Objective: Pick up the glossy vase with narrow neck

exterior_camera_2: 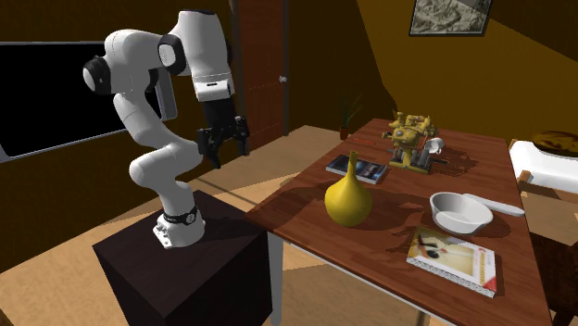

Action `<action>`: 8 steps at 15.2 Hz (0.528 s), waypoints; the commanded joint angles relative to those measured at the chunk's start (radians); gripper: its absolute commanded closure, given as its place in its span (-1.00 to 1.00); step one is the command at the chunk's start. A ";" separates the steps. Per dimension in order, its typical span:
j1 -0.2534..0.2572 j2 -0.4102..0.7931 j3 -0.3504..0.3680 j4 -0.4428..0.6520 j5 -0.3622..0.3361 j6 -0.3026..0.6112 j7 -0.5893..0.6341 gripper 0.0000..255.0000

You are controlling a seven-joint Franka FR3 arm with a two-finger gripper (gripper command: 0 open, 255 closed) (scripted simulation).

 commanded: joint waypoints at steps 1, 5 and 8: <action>0.000 0.000 0.000 0.000 0.000 0.000 0.000 -1.00; 0.028 0.078 0.081 0.037 0.043 0.026 0.093 -1.00; 0.046 0.146 0.139 0.077 0.068 0.044 0.161 -1.00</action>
